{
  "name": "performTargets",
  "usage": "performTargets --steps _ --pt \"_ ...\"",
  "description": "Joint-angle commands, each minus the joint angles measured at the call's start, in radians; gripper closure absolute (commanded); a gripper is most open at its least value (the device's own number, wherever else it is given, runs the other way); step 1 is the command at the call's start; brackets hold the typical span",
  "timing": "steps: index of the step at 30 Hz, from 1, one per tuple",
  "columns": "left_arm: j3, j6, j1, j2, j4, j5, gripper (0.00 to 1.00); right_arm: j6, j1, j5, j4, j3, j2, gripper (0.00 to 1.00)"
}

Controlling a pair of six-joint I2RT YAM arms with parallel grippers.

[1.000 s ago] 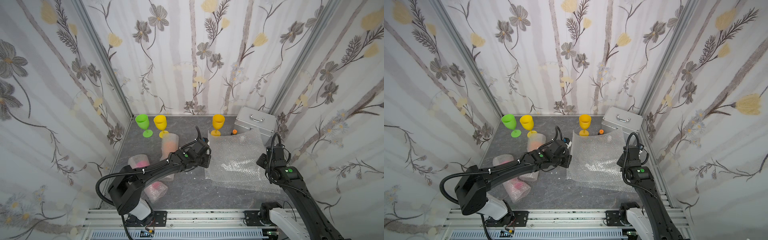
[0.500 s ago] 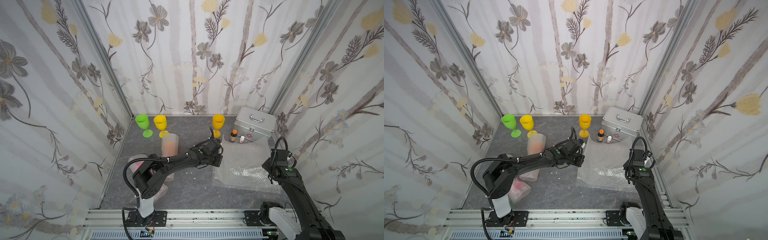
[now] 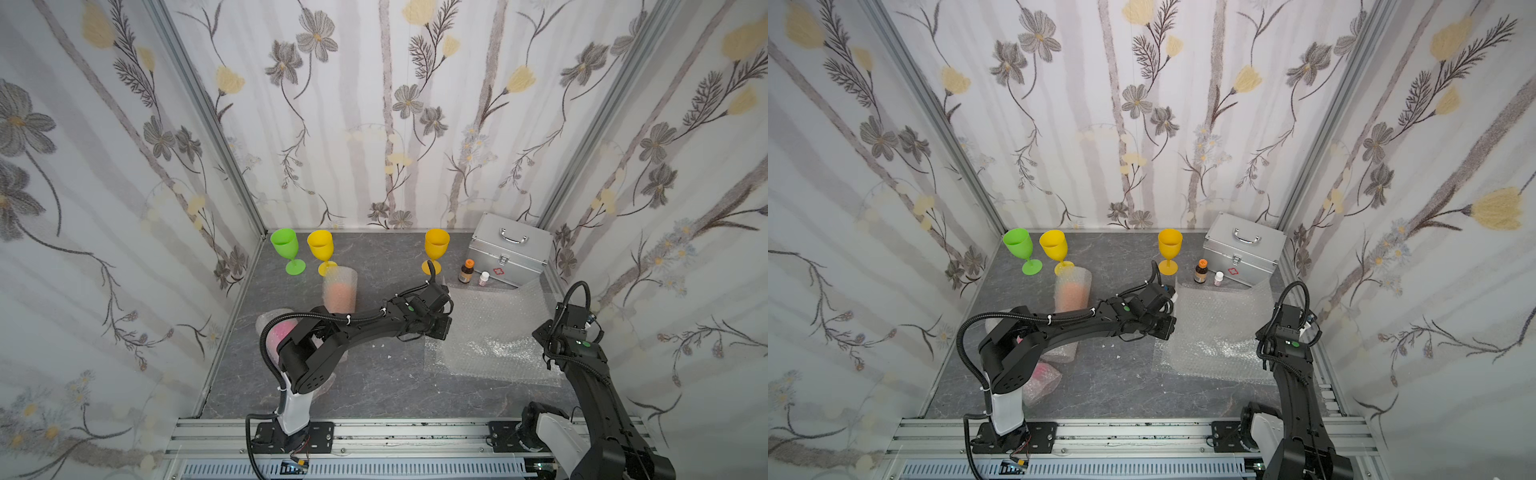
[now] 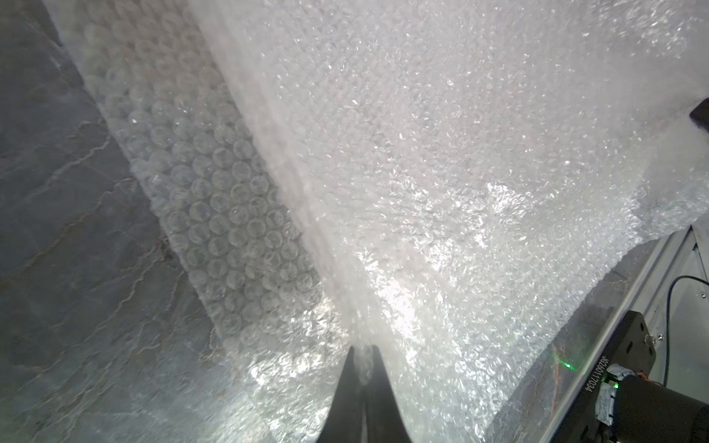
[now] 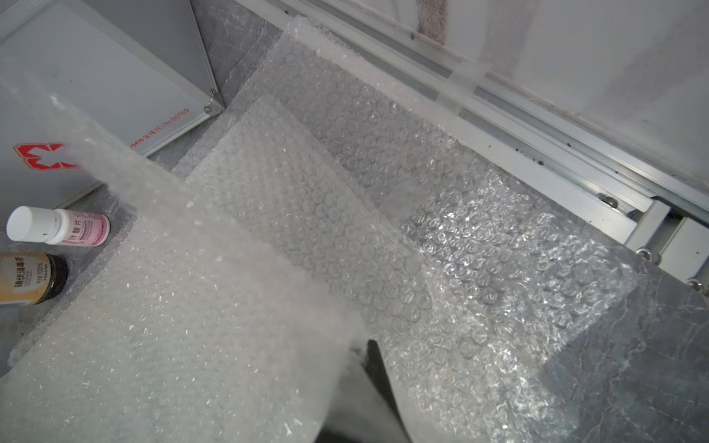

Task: Unpack wine glasses from bubble wrap
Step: Place the bubble wrap at the center of the board.

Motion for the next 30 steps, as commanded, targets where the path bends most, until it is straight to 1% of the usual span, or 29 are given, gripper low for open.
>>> performTargets --steps 1,5,12,14,15,16,18,20,22,23,24,27,30 --pt "-0.001 0.007 0.002 -0.053 -0.012 -0.05 1.0 -0.003 0.001 -0.07 0.072 -0.017 -0.006 0.95" --pt "-0.007 0.024 0.006 -0.075 -0.036 -0.077 1.0 0.002 0.001 -0.111 0.1 -0.031 -0.007 0.95" --pt "-0.011 0.0 0.008 -0.019 -0.019 -0.042 1.0 0.001 0.001 -0.117 0.124 -0.055 0.035 0.91" --pt "-0.007 -0.001 0.008 -0.007 -0.026 -0.049 1.0 0.001 0.0 -0.121 0.129 -0.056 0.035 0.87" --pt "-0.006 0.001 0.01 -0.007 -0.035 -0.064 0.99 0.001 -0.001 -0.121 0.129 -0.056 0.035 0.83" --pt "-0.004 0.002 0.011 -0.007 -0.047 -0.076 0.98 -0.001 -0.001 -0.118 0.126 -0.055 0.032 0.74" --pt "0.001 0.004 0.017 -0.008 -0.067 -0.089 0.96 -0.002 -0.002 -0.112 0.119 -0.056 0.021 0.66" --pt "0.004 -0.001 0.026 -0.007 -0.085 -0.097 0.91 -0.003 -0.003 -0.108 0.114 -0.053 0.001 0.59" --pt "0.006 -0.006 0.033 -0.008 -0.093 -0.092 0.82 -0.004 -0.004 -0.102 0.099 -0.041 -0.02 0.5" --pt "0.009 -0.005 0.035 -0.007 -0.097 -0.085 0.78 -0.003 -0.005 -0.1 0.087 -0.032 -0.03 0.48" --pt "0.014 -0.006 0.034 -0.008 -0.105 -0.079 0.72 -0.006 -0.005 -0.098 0.073 -0.019 -0.044 0.47" --pt "0.031 -0.006 0.035 -0.012 -0.136 -0.085 0.61 -0.009 -0.005 -0.106 0.041 0.026 -0.094 0.43" --pt "0.035 0.0 0.037 -0.032 -0.167 -0.107 0.53 -0.02 -0.005 -0.123 0.027 0.069 -0.152 0.43"
